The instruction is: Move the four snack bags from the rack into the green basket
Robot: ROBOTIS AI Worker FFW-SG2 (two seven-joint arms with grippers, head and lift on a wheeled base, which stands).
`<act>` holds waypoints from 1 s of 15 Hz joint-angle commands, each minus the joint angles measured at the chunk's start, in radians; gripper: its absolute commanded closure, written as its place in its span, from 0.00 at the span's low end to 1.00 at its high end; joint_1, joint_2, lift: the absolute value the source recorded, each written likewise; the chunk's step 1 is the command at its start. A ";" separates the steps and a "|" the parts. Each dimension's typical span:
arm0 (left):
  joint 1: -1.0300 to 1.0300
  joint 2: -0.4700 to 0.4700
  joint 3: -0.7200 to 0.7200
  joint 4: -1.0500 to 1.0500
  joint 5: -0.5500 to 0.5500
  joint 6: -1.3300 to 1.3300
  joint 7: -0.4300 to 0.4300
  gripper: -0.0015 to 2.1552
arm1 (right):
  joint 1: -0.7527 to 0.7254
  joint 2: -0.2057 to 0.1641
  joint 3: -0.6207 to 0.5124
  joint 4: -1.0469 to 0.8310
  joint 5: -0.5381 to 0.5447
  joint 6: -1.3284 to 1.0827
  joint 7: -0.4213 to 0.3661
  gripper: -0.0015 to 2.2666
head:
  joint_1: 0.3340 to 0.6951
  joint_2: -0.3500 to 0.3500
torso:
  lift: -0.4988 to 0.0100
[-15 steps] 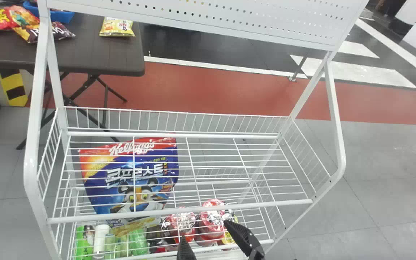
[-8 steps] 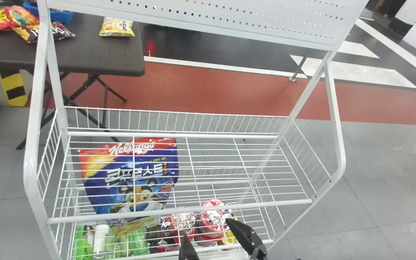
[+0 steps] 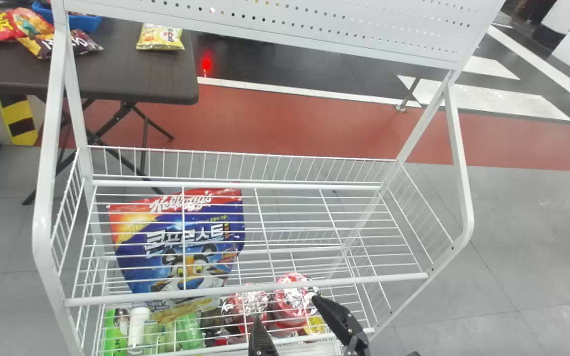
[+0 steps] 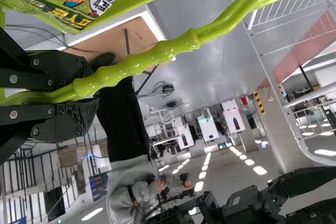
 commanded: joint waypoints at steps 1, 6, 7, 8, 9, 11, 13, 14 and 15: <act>-0.001 0.000 0.001 0.001 0.000 -0.003 0.000 0.93 | -0.001 0.001 -0.002 0.002 -0.005 -0.002 0.000 0.03 | 1.00 0.00 | 0.98; -0.001 0.000 0.006 0.003 0.000 -0.009 0.000 0.93 | -0.003 0.003 -0.004 0.002 -0.005 -0.008 0.000 0.03 | 1.00 0.00 | 0.98; -0.001 0.000 0.006 0.003 0.000 -0.009 0.000 0.93 | -0.003 0.003 -0.004 0.002 -0.005 -0.008 0.000 0.03 | 1.00 0.00 | 0.98; 0.000 0.000 0.006 0.003 0.000 -0.009 0.000 0.93 | -0.001 0.003 -0.004 0.002 -0.005 -0.008 0.000 0.03 | 1.00 0.00 | 0.98; 0.000 0.000 0.006 0.003 0.000 -0.009 0.000 0.93 | -0.001 0.003 -0.005 0.002 -0.005 -0.008 0.000 0.03 | 1.00 0.00 | 0.98; -0.001 0.000 0.006 0.006 0.000 -0.015 0.000 0.93 | -0.001 0.003 -0.005 0.005 -0.006 -0.027 0.000 0.03 | 1.00 0.00 | 0.98; -0.001 -0.002 0.007 0.009 0.002 -0.028 0.000 0.93 | 0.002 0.003 -0.005 0.003 -0.006 -0.036 0.000 0.03 | 1.00 0.00 | 0.98; -0.001 -0.002 0.007 0.009 0.002 -0.028 0.000 0.93 | 0.002 0.003 -0.007 0.003 -0.008 -0.039 0.000 0.03 | 1.00 0.00 | 0.98; 0.000 0.000 0.007 0.009 0.003 -0.028 0.000 0.93 | 0.002 0.003 -0.010 0.003 -0.008 -0.039 0.000 0.03 | 1.00 0.00 | 0.98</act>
